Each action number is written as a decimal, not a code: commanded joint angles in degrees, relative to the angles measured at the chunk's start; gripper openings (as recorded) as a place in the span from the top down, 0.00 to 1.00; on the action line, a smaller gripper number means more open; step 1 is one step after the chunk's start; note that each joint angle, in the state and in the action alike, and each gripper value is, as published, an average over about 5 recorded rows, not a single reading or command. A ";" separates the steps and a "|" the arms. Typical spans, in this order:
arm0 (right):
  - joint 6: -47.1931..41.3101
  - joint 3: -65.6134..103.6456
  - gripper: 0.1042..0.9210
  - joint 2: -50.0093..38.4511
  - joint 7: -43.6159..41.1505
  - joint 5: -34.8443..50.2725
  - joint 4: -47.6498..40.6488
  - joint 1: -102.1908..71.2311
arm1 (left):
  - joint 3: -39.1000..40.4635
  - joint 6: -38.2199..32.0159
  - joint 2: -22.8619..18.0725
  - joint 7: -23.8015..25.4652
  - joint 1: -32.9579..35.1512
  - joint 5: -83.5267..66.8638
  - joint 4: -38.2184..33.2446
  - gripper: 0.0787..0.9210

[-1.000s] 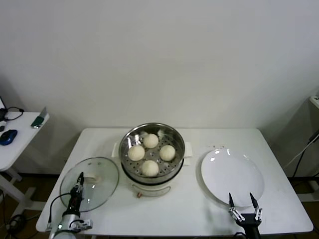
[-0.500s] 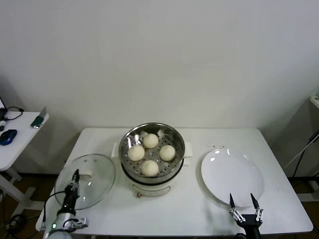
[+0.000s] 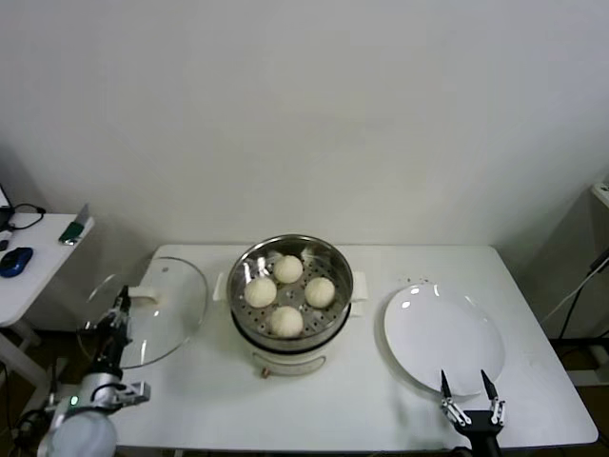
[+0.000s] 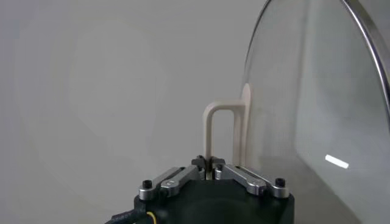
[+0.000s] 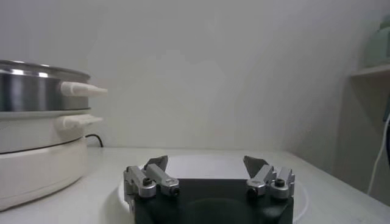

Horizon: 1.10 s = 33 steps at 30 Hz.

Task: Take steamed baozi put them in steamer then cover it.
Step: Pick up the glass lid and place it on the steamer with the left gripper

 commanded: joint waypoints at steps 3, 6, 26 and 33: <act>0.25 -0.19 0.12 -0.42 0.17 0.74 -0.23 0.15 | 1.99 11.08 4.43 13.12 -1.12 -2.55 -15.72 0.93; 0.26 -0.33 0.12 -0.41 0.20 0.73 -0.25 0.32 | 5.57 13.84 4.19 14.20 -2.22 -0.79 -17.99 0.93; -1.06 -1.05 0.12 -1.21 0.56 -0.67 -0.38 0.70 | 31.92 24.96 -8.08 24.50 -13.43 18.51 -17.75 0.93; -0.71 -1.31 0.12 -1.79 0.59 -0.25 -0.96 0.83 | 37.42 26.03 -13.98 26.07 -16.71 23.47 -13.99 0.93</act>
